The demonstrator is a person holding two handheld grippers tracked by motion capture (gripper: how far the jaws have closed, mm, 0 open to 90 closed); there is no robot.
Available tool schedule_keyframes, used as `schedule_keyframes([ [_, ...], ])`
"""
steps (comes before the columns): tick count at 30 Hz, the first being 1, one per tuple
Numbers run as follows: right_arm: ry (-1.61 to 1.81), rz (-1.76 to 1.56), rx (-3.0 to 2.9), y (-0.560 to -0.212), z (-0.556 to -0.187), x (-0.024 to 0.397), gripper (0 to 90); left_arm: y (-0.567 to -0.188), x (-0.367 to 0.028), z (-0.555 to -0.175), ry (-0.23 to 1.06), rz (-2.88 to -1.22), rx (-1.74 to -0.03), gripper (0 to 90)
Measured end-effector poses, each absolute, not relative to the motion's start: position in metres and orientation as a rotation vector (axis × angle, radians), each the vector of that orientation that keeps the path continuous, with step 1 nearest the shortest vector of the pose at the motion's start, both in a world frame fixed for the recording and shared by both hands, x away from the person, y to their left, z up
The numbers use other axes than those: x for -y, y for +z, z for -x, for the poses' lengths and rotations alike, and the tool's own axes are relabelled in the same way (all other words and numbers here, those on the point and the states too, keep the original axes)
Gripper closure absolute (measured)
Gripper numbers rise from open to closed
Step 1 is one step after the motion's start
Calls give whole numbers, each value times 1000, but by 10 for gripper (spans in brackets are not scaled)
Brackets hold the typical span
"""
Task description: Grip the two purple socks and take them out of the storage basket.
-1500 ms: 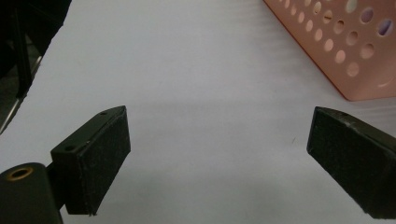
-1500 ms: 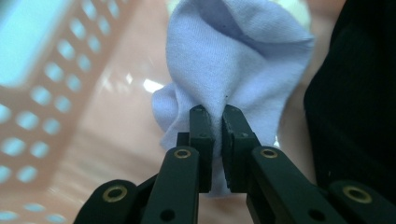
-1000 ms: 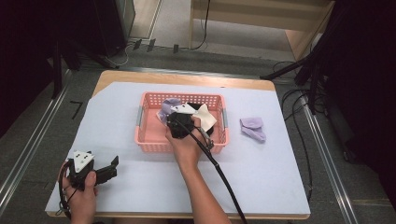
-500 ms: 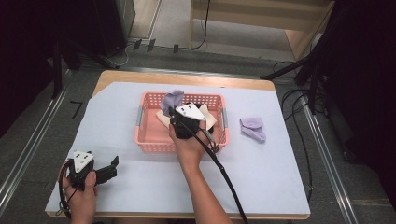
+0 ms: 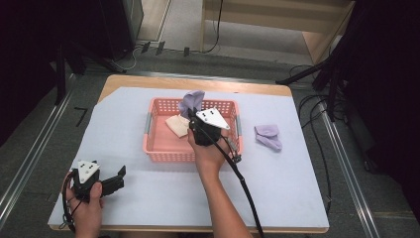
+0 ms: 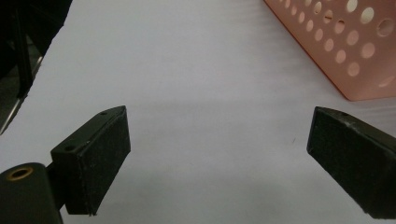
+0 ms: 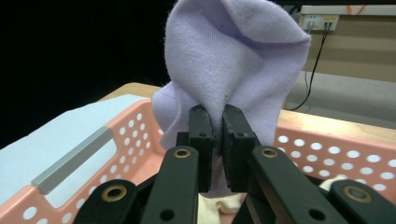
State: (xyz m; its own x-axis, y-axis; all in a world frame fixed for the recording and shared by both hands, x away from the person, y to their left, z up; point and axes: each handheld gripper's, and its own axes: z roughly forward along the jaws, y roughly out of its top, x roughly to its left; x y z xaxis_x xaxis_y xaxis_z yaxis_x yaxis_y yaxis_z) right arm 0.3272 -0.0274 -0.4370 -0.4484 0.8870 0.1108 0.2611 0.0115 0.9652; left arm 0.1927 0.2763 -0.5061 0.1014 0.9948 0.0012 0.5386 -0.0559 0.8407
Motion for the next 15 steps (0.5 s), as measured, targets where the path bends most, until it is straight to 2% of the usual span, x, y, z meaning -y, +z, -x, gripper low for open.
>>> schedule_keyframes([
  [15, 1440, -1185, -1647, -431, -329, 70, 845, -506, -276, -193, 834, -1685, -1520, 68],
])
